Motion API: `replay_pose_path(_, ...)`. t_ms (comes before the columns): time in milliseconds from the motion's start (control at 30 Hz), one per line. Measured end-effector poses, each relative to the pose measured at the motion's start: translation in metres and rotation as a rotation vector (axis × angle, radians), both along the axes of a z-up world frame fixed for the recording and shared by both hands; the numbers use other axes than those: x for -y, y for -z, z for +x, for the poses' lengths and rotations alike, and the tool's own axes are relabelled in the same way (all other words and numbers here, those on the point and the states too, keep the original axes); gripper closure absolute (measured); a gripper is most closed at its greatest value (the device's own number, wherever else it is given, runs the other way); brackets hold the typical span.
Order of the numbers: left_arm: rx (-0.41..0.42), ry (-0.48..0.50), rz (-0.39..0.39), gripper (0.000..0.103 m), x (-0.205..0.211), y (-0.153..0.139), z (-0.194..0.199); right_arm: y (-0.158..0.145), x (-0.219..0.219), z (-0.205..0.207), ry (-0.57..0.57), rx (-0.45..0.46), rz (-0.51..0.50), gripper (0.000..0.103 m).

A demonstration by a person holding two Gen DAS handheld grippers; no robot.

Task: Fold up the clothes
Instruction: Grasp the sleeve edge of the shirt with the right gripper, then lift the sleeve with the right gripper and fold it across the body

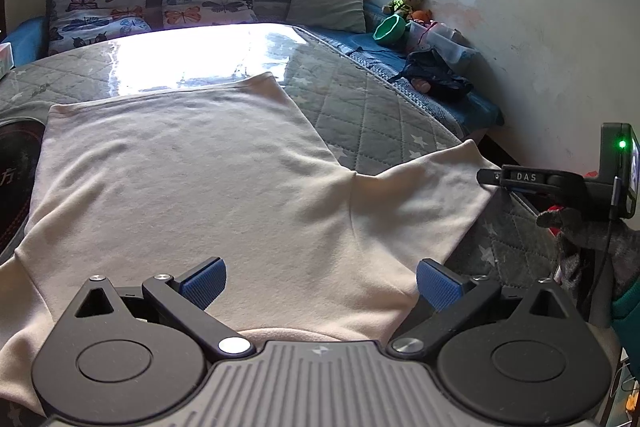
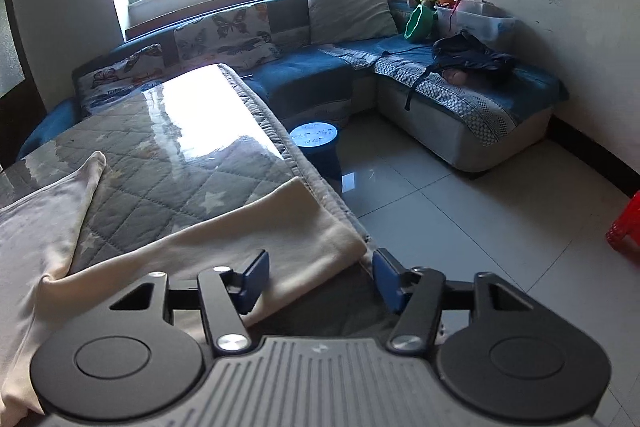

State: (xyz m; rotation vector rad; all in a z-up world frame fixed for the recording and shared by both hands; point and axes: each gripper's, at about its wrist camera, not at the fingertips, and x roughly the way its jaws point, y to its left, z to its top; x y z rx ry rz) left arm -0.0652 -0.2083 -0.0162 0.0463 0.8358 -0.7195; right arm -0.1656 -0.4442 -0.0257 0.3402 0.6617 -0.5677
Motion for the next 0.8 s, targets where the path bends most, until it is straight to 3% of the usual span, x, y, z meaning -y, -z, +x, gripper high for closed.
replay_pose_path(167, -0.001, 0.007, 0.003, 0.0, 0.002, 0.001, -0.001, 0.003, 0.004, 0.008, 0.01, -0.013, -0.028, 0.054)
replay_pose_path(267, -0.005, 0.005, 0.006, 0.0, 0.002, 0.002, 0.0, 0.003, 0.005, 0.008, 0.006, -0.01, -0.041, 0.069)
replay_pose_path(333, -0.004, 0.005, 0.009, 0.0, 0.003, 0.002, 0.0, 0.001, 0.007, 0.007, -0.002, -0.001, -0.032, 0.089)
replay_pose_path(400, -0.004, 0.006, 0.01, 0.0, 0.004, 0.002, 0.0, -0.001, 0.008, 0.005, -0.01, 0.01, -0.016, 0.093)
replay_pose_path(800, 0.005, 0.047, 0.052, 0.0, 0.012, 0.015, -0.004, -0.047, 0.012, -0.019, -0.094, 0.129, 0.076, 0.095)
